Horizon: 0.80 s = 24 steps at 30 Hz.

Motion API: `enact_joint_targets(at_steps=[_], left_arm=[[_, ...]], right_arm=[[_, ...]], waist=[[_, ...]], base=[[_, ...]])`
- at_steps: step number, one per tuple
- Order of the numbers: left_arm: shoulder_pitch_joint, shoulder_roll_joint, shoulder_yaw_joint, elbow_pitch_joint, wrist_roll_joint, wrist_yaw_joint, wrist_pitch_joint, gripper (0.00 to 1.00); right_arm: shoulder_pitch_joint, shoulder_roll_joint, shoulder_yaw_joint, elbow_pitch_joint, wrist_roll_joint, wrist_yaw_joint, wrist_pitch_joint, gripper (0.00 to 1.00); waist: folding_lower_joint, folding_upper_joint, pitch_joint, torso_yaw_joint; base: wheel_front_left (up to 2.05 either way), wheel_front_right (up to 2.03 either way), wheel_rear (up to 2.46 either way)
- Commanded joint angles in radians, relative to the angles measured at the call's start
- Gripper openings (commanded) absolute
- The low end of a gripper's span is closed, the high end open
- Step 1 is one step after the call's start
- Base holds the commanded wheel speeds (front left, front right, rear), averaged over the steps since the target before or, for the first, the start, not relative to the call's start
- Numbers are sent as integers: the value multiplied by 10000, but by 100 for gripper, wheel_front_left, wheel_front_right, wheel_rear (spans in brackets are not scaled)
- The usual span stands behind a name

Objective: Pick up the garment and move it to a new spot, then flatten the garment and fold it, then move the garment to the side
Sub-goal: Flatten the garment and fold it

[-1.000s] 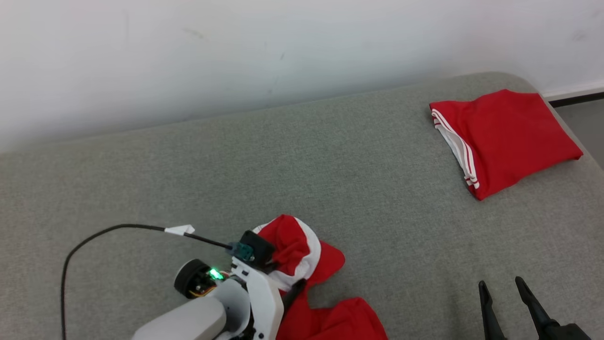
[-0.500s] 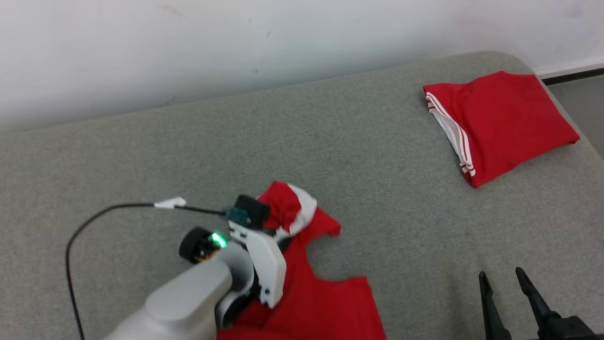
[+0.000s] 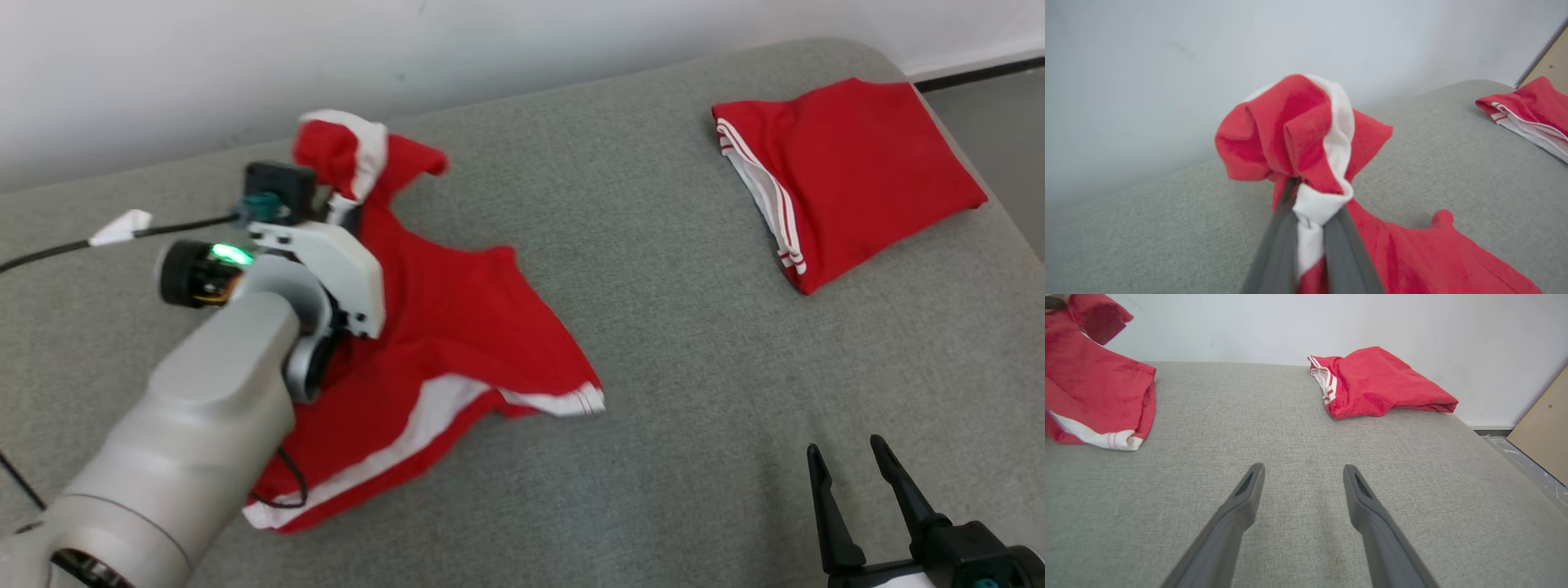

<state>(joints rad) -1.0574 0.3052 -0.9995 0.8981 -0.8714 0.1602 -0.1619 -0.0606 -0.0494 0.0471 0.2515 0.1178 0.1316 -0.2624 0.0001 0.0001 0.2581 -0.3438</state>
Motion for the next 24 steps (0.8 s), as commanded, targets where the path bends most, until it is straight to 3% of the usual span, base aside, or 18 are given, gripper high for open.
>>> enact_joint_targets(at_steps=[1,4,5,6,7,8,15,24], left_arm=[[-109,86,50,182,139,46,-160,0],[-319,111,124,751,156,-6,-385,0],[-335,64,166,889,98,-74,-461,13],[-334,25,190,1008,38,-148,-533,44],[-366,-16,236,1101,7,-193,-622,96],[-395,-68,285,1190,-9,-240,-700,100],[96,-628,872,1069,-197,-425,-1025,100],[2317,-490,2533,-1615,1125,38,-1022,100]], right_arm=[[-77,-26,-11,-35,79,-25,-22,100],[-29,-24,-27,-58,66,-23,-22,100],[-1,-24,-44,-64,66,-23,-22,100],[37,-26,-75,-71,65,-25,-22,100],[70,-26,-113,-75,55,-25,-22,100],[88,-26,-156,-70,49,-25,-22,100],[76,-23,-498,-114,-153,-25,-22,100],[244,-145,-1199,-580,-706,-25,-22,100]], waist=[[-1,-1,108,-127],[-1,-1,185,-216],[-1,-1,197,-220],[-1,-1,204,-207],[-1,-1,207,-169],[-1,-1,206,-120],[-1,-1,-204,521],[-1,-1,-1531,1574]], base=[[0,0,0],[0,0,0],[0,0,0],[0,0,0],[0,0,0],[0,0,0],[0,0,0],[0,0,0]])
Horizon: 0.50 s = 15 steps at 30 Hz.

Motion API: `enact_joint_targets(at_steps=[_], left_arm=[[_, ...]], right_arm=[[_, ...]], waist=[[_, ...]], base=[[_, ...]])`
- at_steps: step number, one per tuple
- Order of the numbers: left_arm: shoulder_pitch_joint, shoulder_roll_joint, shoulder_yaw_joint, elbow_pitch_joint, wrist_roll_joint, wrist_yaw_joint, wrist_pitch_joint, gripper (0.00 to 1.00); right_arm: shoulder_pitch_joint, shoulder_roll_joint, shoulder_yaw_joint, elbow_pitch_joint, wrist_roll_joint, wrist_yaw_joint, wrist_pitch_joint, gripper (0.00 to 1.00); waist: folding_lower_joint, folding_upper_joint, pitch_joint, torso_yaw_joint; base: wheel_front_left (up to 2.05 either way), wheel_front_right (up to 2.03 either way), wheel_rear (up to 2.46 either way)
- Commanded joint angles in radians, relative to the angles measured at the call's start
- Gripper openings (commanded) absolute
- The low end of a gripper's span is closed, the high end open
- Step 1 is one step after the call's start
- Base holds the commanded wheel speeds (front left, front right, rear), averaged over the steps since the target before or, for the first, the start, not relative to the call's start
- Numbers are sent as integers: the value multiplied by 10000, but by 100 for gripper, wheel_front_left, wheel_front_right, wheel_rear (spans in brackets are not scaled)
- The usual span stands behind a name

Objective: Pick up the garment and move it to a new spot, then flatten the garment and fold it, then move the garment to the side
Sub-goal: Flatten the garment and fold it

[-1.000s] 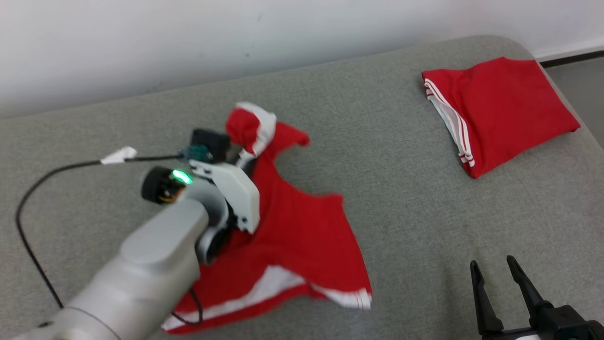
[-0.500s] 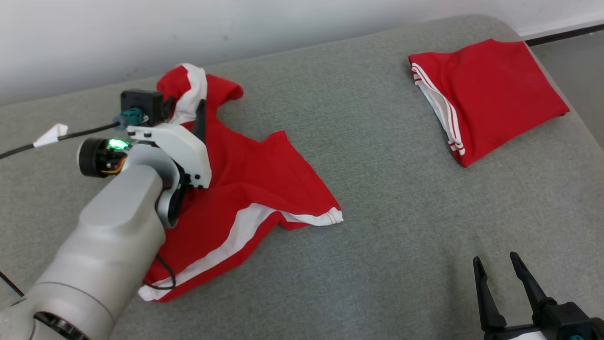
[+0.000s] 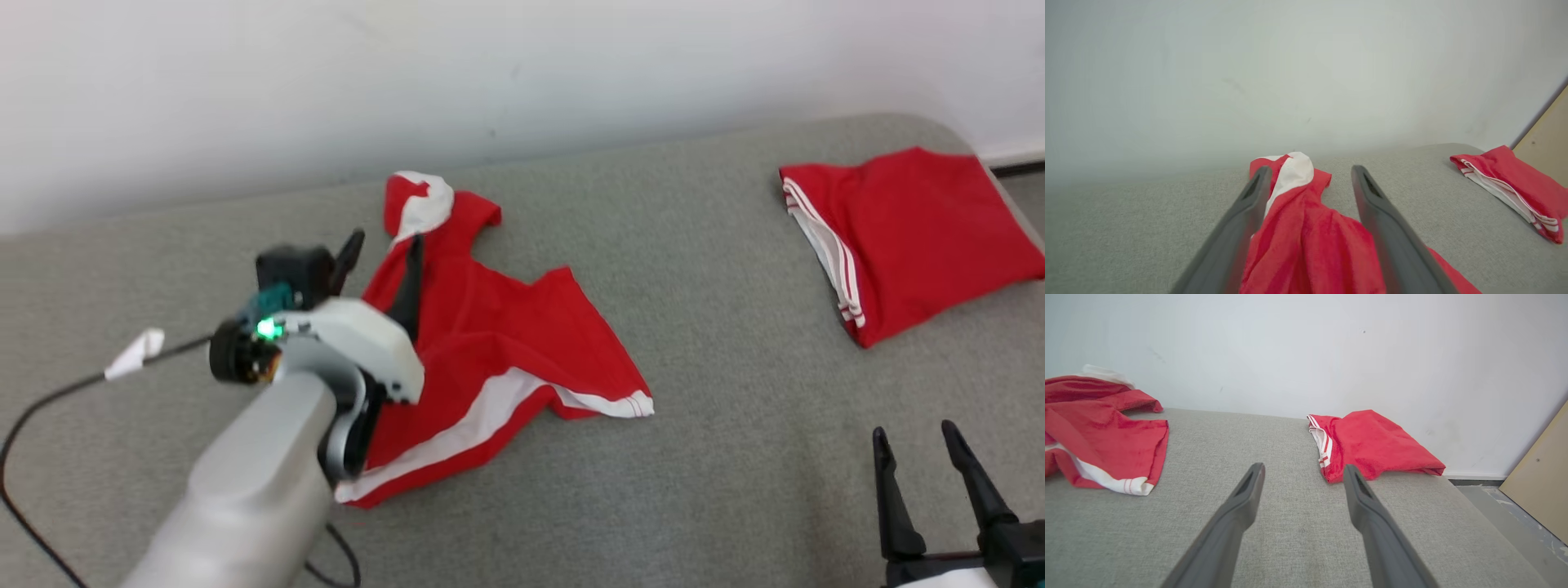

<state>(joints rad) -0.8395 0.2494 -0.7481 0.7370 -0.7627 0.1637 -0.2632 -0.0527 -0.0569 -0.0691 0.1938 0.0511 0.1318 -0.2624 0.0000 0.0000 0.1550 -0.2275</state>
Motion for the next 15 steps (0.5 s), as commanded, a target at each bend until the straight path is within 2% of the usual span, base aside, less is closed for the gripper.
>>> enact_joint_targets(at_steps=[1,8,15], left_arm=[[550,104,195,-310,218,48,-8,100],[3362,563,1384,-2425,1334,264,-4,100],[5581,841,1952,-4032,2607,491,-5,100]], right_arm=[[207,-107,-90,-52,-67,-27,-22,100],[414,-370,-172,-131,-90,-25,-22,100],[711,-434,-360,-50,-67,-27,-22,100]], waist=[[0,0,-667,504],[0,0,-1443,1015],[0,0,-1800,1590]], base=[[0,0,0],[0,0,0],[0,0,0]])
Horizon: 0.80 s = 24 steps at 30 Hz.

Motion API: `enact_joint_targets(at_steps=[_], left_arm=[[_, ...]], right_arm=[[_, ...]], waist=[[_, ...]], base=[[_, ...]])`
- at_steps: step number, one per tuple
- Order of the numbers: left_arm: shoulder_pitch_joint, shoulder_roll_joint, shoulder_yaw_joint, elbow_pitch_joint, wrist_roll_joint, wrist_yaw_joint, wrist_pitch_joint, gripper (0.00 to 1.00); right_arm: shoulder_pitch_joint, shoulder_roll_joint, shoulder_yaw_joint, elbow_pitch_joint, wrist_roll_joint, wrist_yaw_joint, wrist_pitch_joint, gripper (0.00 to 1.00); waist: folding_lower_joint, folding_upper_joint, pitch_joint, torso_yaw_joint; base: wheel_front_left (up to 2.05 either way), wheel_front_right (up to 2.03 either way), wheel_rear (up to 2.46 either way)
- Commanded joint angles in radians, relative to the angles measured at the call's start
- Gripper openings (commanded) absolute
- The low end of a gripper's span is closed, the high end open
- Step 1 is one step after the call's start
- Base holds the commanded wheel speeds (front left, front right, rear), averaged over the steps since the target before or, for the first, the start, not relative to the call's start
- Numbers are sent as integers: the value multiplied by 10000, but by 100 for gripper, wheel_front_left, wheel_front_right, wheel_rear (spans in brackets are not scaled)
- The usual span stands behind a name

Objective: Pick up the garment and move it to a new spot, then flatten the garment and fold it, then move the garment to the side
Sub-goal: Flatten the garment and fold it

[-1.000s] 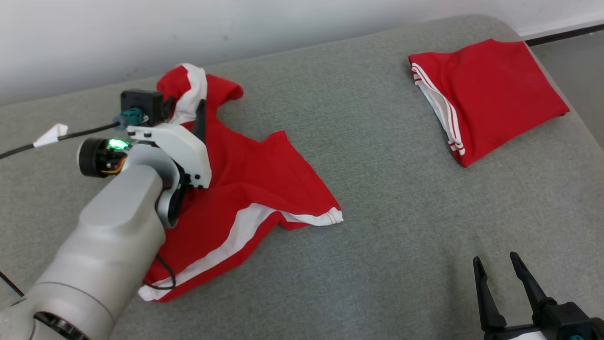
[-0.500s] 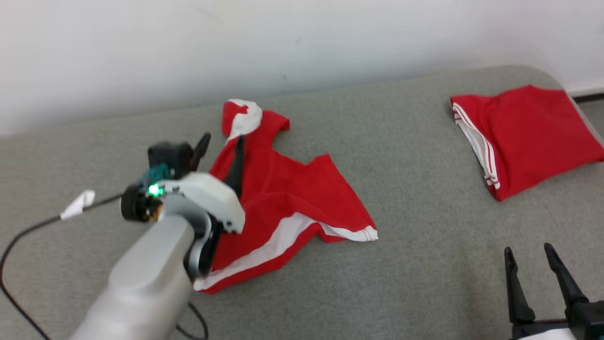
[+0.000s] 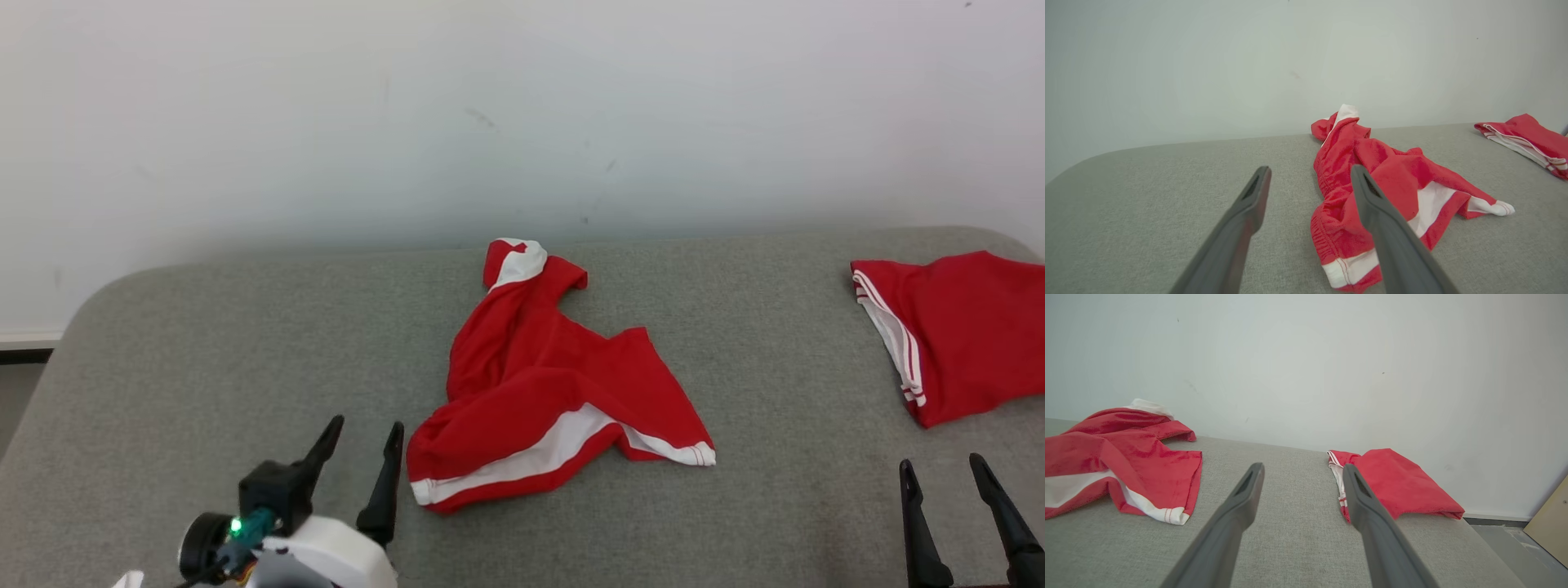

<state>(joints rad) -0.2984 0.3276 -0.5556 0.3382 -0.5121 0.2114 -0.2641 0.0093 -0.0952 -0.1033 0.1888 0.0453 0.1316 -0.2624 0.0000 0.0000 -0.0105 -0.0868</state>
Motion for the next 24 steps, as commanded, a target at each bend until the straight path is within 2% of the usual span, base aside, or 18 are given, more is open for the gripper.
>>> enact_joint_targets(at_steps=[1,5,11,21,24], left_arm=[[457,51,200,-261,218,68,5,100],[1557,-80,816,-809,388,-8,5,100],[2977,-251,1919,-1516,891,-431,4,100],[4440,-1121,3901,-2051,2246,-2074,4,100],[4689,-1476,4431,-2101,2560,-2421,4,100]], right_arm=[[137,-38,-6,24,-16,-25,-22,100],[190,30,38,116,20,-23,-22,100],[321,104,225,296,32,-25,-22,100],[567,242,473,787,0,-25,-22,100],[558,292,503,834,38,-23,-22,100]], waist=[[0,0,-180,244],[0,0,-246,439],[0,0,-315,558],[0,0,-549,450],[0,0,-559,438]], base=[[0,0,0],[0,0,0],[0,0,0],[0,0,0],[0,0,0]])
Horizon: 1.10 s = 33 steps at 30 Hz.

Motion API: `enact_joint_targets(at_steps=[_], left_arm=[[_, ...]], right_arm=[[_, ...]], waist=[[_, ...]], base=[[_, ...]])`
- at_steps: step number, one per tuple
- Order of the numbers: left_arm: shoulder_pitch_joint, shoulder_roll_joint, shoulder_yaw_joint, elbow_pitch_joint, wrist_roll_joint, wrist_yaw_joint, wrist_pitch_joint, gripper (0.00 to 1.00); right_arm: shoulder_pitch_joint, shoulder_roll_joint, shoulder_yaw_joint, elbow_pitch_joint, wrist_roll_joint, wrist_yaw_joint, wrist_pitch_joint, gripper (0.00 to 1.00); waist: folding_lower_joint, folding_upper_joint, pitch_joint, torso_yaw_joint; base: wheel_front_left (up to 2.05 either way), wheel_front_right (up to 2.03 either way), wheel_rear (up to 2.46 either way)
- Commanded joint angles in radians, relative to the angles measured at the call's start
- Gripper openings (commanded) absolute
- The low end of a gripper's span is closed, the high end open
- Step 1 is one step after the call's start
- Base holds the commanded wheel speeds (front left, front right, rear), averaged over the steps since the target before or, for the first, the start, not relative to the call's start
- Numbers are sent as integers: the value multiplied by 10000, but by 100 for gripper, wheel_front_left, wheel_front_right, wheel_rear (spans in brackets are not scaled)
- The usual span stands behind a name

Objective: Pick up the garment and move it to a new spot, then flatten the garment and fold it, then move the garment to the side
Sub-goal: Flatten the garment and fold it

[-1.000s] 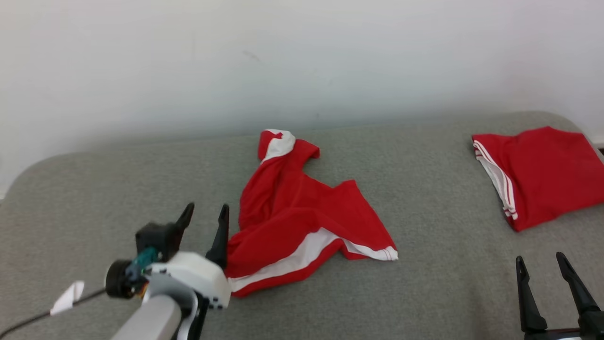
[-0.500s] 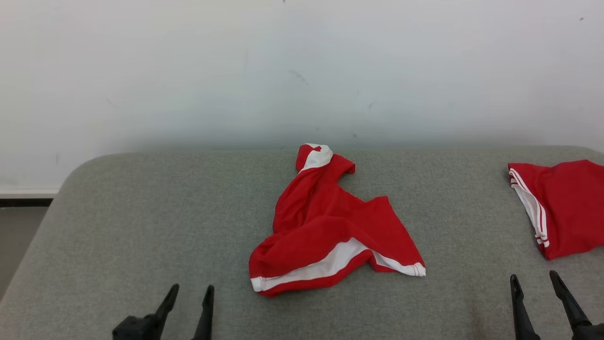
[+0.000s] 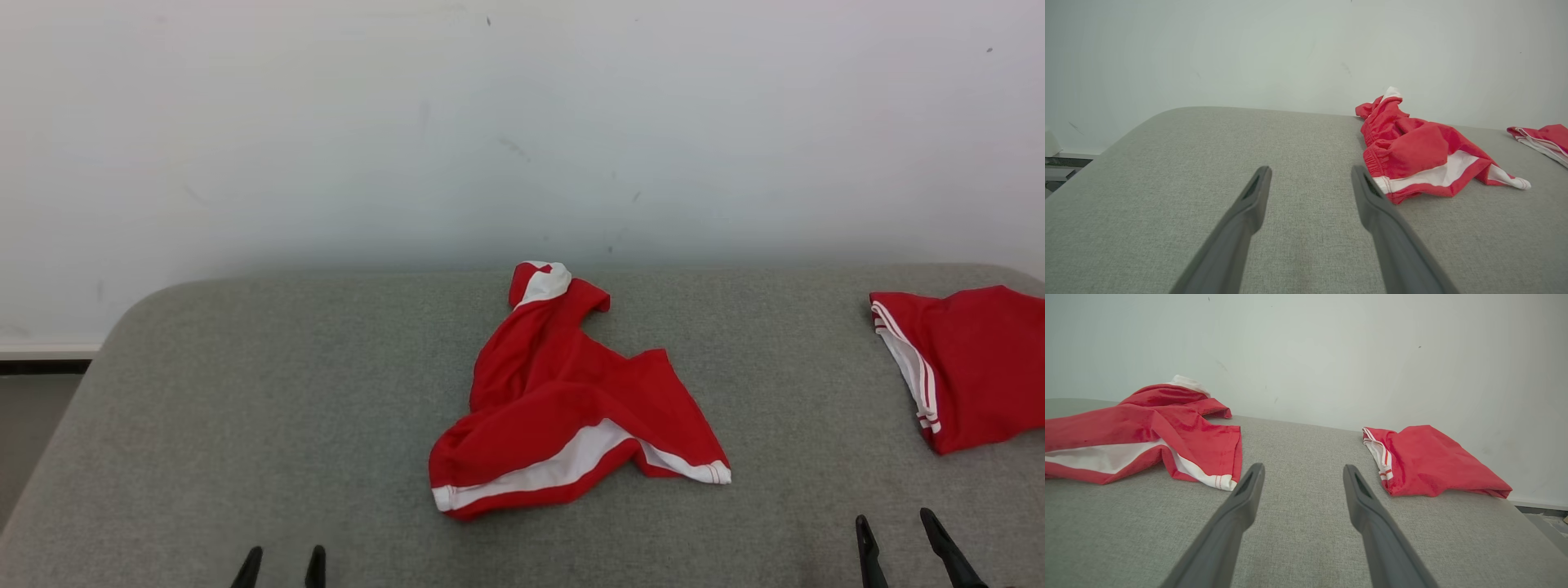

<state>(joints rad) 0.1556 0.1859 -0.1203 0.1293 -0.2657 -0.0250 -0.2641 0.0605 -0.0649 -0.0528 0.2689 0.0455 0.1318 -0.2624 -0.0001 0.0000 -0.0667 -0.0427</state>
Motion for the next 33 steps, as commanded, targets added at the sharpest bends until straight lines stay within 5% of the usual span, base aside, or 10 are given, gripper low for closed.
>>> enact_joint_targets(at_steps=[1,13,33], left_arm=[[197,-152,177,-47,224,-155,4,100],[117,-785,925,204,836,-921,4,100],[-286,-943,724,133,755,-1059,4,100]], right_arm=[[50,2,4,34,37,-25,-22,100],[-118,71,-16,54,60,-27,-22,100],[-440,100,1,-158,193,-27,-22,100]], waist=[[1,0,7,-4],[1,0,144,16],[1,0,360,-27]], base=[[0,0,0],[0,0,0],[0,0,0]])
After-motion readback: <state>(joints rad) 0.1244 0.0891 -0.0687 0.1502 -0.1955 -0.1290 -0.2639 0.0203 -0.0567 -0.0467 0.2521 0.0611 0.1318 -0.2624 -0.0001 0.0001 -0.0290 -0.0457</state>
